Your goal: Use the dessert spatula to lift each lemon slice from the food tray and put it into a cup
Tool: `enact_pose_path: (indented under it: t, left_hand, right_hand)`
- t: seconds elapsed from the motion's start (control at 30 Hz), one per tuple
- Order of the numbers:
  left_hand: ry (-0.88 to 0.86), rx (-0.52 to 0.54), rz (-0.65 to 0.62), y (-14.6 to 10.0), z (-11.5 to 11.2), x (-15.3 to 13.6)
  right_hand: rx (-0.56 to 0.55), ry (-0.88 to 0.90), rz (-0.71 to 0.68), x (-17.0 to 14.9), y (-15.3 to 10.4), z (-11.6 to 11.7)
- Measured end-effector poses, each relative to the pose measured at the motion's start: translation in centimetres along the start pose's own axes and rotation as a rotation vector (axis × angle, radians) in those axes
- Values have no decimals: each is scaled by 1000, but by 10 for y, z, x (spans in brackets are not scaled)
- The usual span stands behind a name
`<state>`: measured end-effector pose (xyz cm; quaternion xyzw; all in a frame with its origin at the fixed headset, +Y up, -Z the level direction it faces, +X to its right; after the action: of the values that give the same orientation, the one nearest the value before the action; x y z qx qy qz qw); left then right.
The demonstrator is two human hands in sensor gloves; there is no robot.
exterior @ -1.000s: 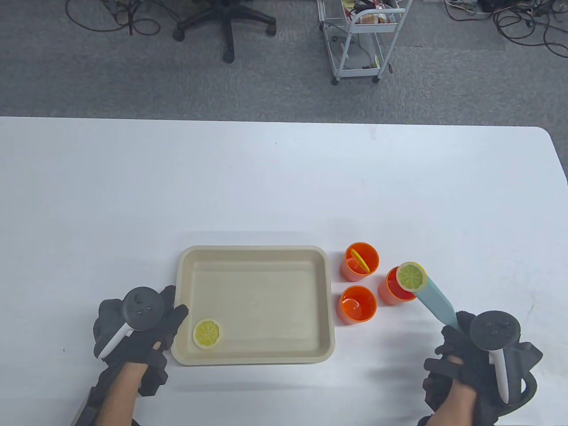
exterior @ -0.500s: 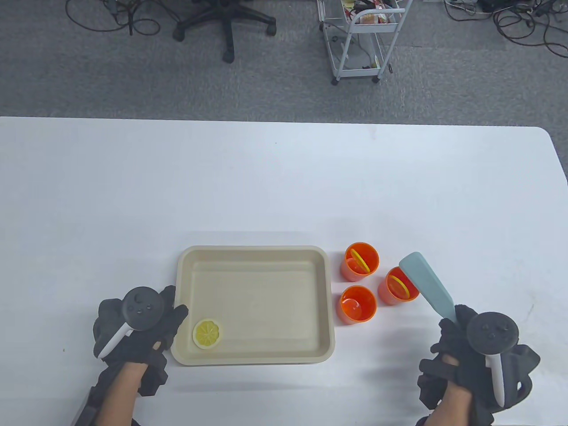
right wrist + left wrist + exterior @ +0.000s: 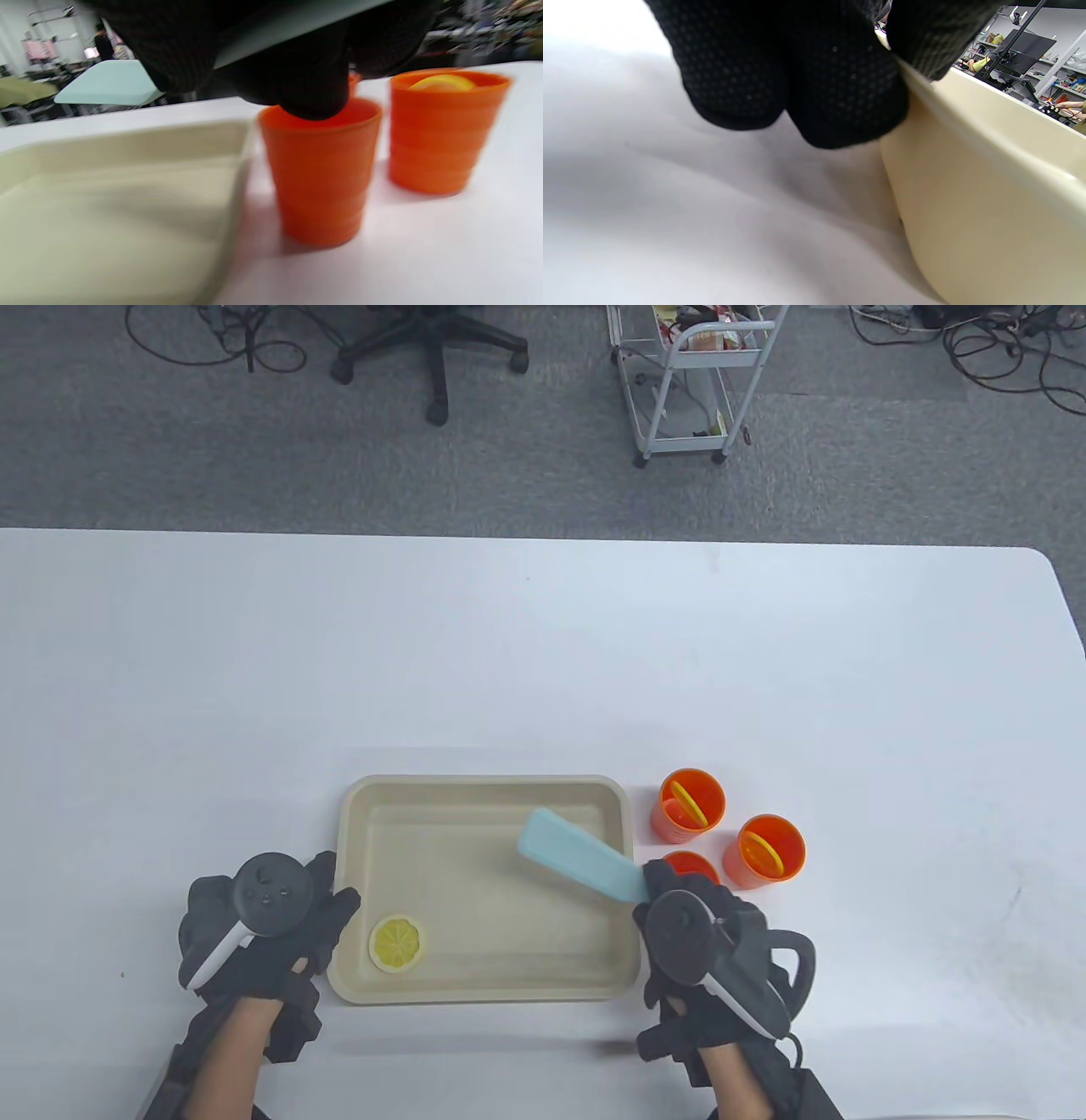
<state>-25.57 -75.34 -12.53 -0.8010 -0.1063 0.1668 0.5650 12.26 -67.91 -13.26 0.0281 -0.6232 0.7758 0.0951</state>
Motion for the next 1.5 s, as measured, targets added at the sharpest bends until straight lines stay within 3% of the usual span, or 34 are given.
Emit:
enact_pose_path:
  t: [0.13,0.27,0.4,0.47,0.73,1.07,1.5]
  left_hand:
    - [2,-2,-1,0,0,0]
    - [4,-2,-1,0,0,0]
    - [8,-4,-2,0,0,0]
    - [8,-6,-3,1,0,1]
    - [7,-5,-1,1,0,1]
    - [6,-9,-1,1,0,1]
    - [10,-11,0,2,0,2]
  right_hand:
    - [118,-134,-95,35,5,26]
    - [63,-283,-94,57,3,28]
    - [-1,-242,-82,53,1,14]
    - [20,-198,-107,51,2,14]
    - [148,-324,-148,70,4,42]
    - [187,-379,-133,81,18,59]
    - [212,-284,-276,99,26,76]
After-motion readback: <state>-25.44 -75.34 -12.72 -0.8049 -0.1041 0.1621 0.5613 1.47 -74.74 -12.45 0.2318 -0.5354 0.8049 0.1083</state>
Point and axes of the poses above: the tracker on the back of each hand, its own x axis roughly to the thumb side, its own y axis roughly from the wrist to the fingertips, z = x × y, the point moved 3 cm from there along y, roughly from the wrist to the fingertips, and after that the axes turned 1 degree about y, right-handed, at the moved point
